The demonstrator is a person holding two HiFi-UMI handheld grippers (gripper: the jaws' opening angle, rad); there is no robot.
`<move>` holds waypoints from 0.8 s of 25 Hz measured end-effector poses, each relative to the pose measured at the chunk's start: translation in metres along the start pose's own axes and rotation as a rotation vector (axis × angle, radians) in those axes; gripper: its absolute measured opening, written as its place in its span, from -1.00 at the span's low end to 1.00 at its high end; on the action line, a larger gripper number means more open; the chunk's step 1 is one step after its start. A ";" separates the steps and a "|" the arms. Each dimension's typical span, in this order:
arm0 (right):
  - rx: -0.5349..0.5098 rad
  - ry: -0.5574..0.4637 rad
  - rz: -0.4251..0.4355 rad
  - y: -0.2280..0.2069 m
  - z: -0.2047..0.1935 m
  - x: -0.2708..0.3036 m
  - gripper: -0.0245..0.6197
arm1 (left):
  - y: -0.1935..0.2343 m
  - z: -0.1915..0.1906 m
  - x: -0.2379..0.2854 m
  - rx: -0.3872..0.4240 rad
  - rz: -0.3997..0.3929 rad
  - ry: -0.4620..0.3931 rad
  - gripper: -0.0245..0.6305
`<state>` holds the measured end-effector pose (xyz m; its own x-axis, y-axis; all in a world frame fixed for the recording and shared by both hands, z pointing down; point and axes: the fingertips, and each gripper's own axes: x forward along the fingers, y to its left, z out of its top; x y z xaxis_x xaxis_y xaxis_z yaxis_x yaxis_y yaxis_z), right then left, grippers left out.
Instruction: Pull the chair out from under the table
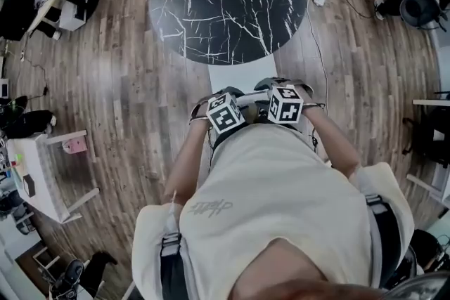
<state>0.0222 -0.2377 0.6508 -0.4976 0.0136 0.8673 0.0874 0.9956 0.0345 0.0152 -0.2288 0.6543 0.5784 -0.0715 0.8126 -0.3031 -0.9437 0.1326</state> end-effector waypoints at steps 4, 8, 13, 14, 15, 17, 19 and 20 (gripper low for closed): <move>-0.104 0.128 0.050 0.005 -0.013 0.020 -0.41 | -0.007 -0.014 0.023 0.093 -0.002 0.134 -0.43; -0.172 0.221 0.081 0.011 -0.030 0.039 -0.41 | -0.005 -0.020 0.048 0.181 0.005 0.210 -0.43; -0.232 0.270 0.106 0.023 -0.045 0.059 -0.41 | -0.010 -0.033 0.077 0.219 -0.040 0.290 -0.43; -0.233 0.273 0.111 0.024 -0.047 0.062 -0.42 | -0.009 -0.034 0.080 0.221 -0.040 0.293 -0.43; -0.233 0.275 0.114 0.024 -0.049 0.066 -0.43 | -0.009 -0.035 0.083 0.219 -0.037 0.295 -0.43; -0.241 0.284 0.112 0.025 -0.053 0.074 -0.47 | -0.006 -0.038 0.089 0.208 -0.029 0.297 -0.43; -0.241 0.288 0.098 0.024 -0.055 0.081 -0.49 | -0.005 -0.043 0.094 0.200 -0.016 0.302 -0.43; -0.232 0.285 0.092 0.024 -0.055 0.085 -0.53 | -0.004 -0.045 0.097 0.200 -0.010 0.304 -0.43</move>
<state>0.0293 -0.2179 0.7526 -0.2215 0.0431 0.9742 0.3299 0.9434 0.0333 0.0380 -0.2172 0.7582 0.3196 0.0087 0.9475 -0.1275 -0.9905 0.0522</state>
